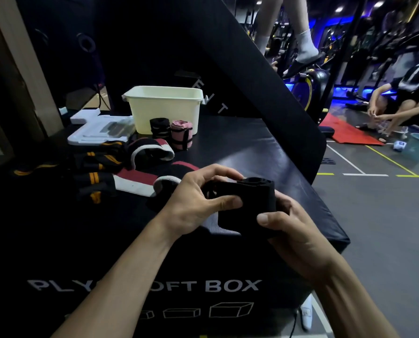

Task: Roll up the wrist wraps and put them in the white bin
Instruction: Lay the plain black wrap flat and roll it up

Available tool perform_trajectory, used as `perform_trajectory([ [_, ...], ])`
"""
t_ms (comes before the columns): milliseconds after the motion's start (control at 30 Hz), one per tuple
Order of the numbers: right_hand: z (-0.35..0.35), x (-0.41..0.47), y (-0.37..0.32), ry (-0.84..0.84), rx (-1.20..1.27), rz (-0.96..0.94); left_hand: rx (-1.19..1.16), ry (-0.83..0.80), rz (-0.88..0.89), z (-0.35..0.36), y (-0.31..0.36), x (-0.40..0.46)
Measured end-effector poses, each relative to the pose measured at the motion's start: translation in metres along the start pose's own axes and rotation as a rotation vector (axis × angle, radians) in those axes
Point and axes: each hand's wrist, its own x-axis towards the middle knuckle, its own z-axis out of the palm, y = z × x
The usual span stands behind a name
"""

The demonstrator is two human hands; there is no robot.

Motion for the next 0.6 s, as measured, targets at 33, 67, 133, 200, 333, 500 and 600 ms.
perform_trajectory([
  [33, -0.0004, 0.0004, 0.0001, 0.015, -0.001, -0.016, 0.018, 0.001, -0.009, -0.0003, -0.0009, -0.0009],
  [67, -0.0003, 0.0009, 0.0002, 0.030, -0.003, -0.029, 0.037, 0.010, -0.012, 0.0002, -0.0014, -0.0011],
  [133, -0.0008, 0.0023, 0.0018, 0.056, -0.014, -0.039, 0.078, 0.054, -0.007, 0.0014, -0.0043, -0.0009],
  [200, -0.0033, 0.0041, 0.0048, 0.090, -0.014, -0.037, 0.051, 0.096, -0.009, 0.0047, -0.0039, -0.0008],
  [333, -0.0040, 0.0049, 0.0056, 0.074, -0.019, -0.024, -0.037, 0.091, -0.026, 0.0078, -0.0029, -0.0011],
  [500, -0.0054, 0.0058, 0.0026, 0.027, -0.073, -0.008, -0.004, 0.091, -0.005, 0.0065, -0.0079, -0.0022],
  [600, -0.0035, 0.0068, 0.0036, 0.012, -0.096, -0.006, -0.009, 0.087, -0.012, 0.0073, -0.0095, -0.0040],
])
